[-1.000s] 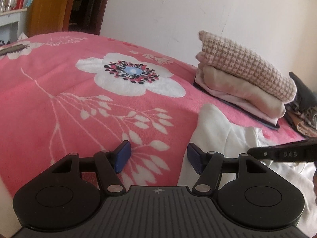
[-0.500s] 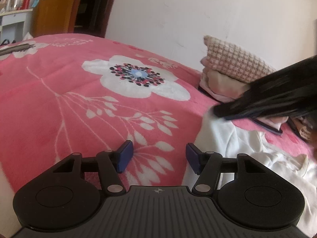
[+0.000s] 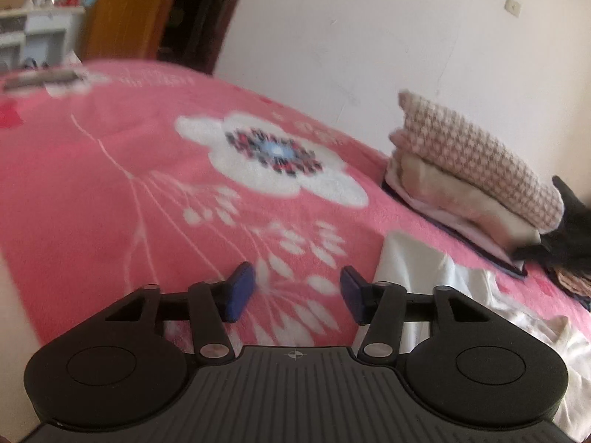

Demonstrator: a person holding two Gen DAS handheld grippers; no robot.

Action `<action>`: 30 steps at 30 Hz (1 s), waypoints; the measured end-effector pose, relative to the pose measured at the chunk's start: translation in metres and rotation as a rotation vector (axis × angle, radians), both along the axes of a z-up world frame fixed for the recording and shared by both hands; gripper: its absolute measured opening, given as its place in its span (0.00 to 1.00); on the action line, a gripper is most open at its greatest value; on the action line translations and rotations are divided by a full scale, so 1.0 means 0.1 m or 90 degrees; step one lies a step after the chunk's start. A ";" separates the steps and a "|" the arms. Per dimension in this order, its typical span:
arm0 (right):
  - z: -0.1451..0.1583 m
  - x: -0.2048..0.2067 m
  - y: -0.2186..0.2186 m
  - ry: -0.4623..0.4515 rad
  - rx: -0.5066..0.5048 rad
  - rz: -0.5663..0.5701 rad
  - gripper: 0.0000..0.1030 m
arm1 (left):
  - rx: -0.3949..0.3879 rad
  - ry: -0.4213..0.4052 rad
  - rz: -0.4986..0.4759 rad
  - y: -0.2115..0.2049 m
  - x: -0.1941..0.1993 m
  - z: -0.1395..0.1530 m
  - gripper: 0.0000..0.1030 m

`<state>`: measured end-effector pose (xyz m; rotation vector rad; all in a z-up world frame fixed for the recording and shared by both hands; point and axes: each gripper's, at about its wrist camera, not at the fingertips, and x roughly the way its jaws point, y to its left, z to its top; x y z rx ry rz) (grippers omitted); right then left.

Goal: Fold clothes

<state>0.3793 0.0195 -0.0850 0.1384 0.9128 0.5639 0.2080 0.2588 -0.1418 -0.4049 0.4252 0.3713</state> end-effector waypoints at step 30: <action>-0.11 -1.52 -2.65 -0.047 -0.075 -0.353 0.30 | 0.139 0.149 -0.145 -0.49 0.84 -0.06 0.77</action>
